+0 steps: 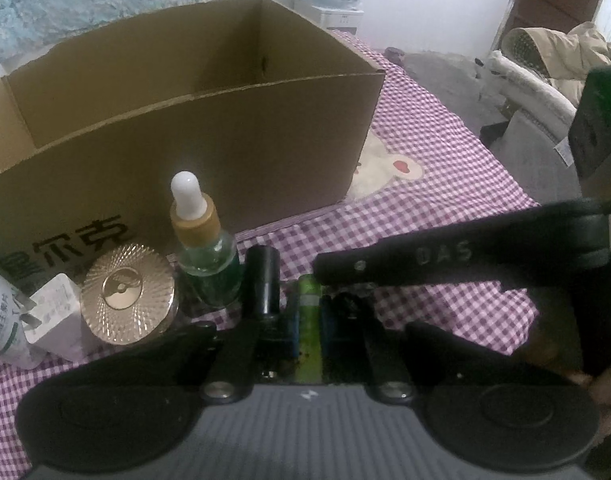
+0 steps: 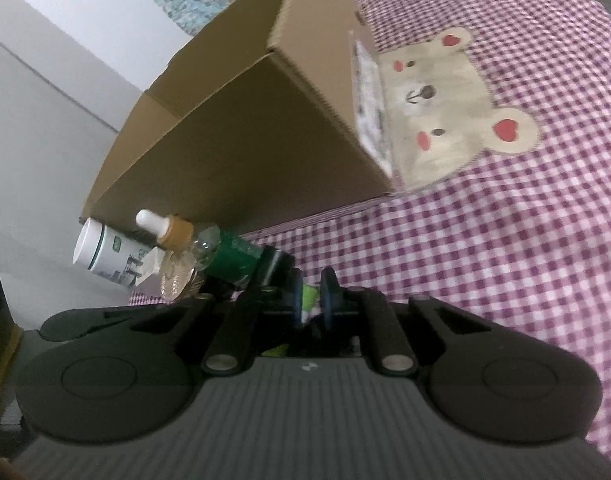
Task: Organize rigid objects
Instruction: 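Lower the right gripper onto the green-and-yellow glue stick and close it, then carry the glue stick into the cardboard box and open the right gripper, then move the open right gripper back to the black tube on the table, then close the right gripper around the black cylindrical tube, then carry the black tube into the box and open the right gripper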
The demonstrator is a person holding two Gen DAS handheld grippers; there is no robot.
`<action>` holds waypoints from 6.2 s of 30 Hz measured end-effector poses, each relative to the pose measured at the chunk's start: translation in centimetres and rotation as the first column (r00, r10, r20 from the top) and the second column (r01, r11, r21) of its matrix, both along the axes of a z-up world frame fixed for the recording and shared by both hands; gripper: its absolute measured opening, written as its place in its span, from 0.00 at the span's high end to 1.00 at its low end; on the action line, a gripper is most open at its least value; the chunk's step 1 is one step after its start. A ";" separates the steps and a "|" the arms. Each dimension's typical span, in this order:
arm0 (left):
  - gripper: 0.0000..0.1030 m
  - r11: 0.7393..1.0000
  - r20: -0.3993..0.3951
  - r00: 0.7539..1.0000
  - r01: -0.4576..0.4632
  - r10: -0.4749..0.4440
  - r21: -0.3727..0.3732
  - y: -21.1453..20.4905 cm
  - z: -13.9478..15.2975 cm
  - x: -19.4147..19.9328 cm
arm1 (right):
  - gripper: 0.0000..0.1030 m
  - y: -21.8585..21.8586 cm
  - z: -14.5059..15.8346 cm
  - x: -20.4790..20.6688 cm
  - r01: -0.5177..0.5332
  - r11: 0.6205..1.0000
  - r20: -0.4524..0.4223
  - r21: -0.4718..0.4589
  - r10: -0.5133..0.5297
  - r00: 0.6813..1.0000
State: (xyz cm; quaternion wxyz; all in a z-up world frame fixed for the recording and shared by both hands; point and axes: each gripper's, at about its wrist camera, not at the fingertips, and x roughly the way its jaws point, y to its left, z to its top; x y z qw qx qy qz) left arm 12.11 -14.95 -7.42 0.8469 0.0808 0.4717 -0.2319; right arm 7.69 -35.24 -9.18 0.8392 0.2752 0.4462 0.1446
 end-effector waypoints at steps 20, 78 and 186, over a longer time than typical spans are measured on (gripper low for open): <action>0.85 1.000 0.000 1.000 -0.022 0.022 0.000 0.3 -0.9 0.2 | 0.79 0.9 -0.5 1.8 -0.065 0.996 -0.082 0.057 0.069 0.994; 0.58 0.939 0.083 0.936 -0.344 0.342 0.003 18.1 12.0 10.5 | 0.53 18.4 5.5 24.9 -0.299 0.948 -0.186 0.111 0.316 0.930; 0.78 1.000 0.067 0.998 -0.020 0.020 0.002 2.2 2.6 -3.3 | 0.79 2.9 2.2 1.6 -0.031 0.995 -0.115 0.094 0.042 0.992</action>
